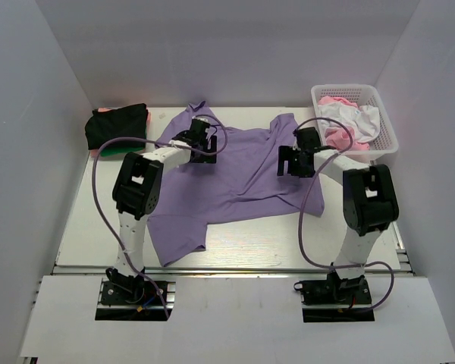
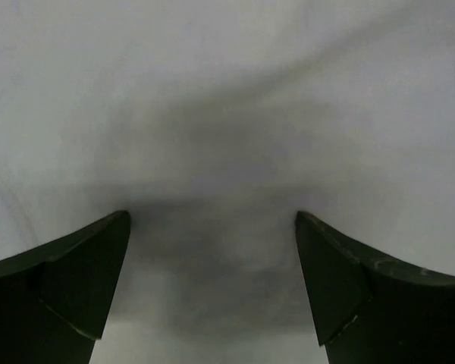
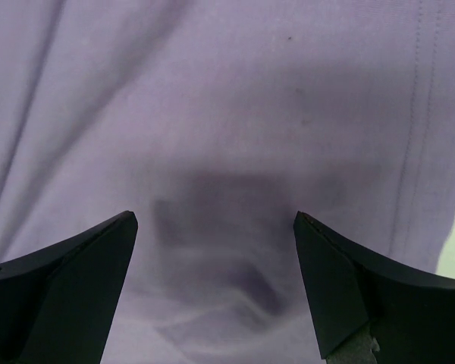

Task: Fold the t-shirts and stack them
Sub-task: Flatten out the tshirt

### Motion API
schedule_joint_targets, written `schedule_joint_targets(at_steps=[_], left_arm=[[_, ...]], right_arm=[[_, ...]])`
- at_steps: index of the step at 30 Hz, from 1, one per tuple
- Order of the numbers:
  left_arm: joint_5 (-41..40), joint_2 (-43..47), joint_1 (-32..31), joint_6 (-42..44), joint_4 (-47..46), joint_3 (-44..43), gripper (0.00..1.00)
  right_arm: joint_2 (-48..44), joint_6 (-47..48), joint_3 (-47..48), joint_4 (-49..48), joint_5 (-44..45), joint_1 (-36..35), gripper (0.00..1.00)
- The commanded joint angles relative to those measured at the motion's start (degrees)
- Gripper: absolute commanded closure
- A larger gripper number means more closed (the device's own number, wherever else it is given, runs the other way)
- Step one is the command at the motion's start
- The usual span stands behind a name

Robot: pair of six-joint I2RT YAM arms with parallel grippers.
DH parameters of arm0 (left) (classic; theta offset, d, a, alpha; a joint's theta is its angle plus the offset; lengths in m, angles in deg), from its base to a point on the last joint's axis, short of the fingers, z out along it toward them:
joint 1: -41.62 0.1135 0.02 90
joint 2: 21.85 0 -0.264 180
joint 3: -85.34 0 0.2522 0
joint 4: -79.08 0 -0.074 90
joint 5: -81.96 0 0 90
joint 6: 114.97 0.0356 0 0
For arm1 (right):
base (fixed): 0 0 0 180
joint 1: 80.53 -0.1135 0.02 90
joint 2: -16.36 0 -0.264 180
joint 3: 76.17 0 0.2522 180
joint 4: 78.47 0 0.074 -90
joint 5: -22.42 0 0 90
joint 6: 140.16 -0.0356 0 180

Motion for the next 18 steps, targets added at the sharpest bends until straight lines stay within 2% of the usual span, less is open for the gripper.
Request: schedule_joint_targets(at_steps=[1, 5, 9, 11, 13, 14, 18], left_arm=[[1.2, -2.7, 2.3, -1.1, 1.1, -6.5, 0.0], [1.8, -9.8, 6.5, -2.7, 3.0, -12.9, 0.0], [7.6, -15.6, 9.9, -3.5, 4.3, -19.1, 0.0], [10.0, -16.8, 10.7, -1.6, 1.9, -20.4, 0.0], [12.7, -17.7, 11.3, 0.3, 0.1, -22.4, 0.0], [14.4, -18.2, 11.3, 1.5, -0.4, -23.2, 0.0], [26.8, -14.6, 10.8, 6.4, -3.1, -24.2, 0.0]], right_arm=[[5.3, -3.1, 5.5, 4.3, 1.4, 1.3, 0.1], [10.2, -4.6, 10.1, 7.4, 4.2, 2.7, 0.1], [12.4, -5.5, 12.8, 8.3, 4.6, 5.4, 0.1], [12.3, -4.2, 13.6, 8.3, 4.4, 5.5, 0.1], [11.1, -1.4, 15.0, 7.5, 2.4, 5.4, 0.1], [10.2, 3.5, 15.6, 7.1, 1.3, 5.2, 0.1], [4.4, 9.1, 13.6, 3.2, -8.1, 4.3, 0.1]])
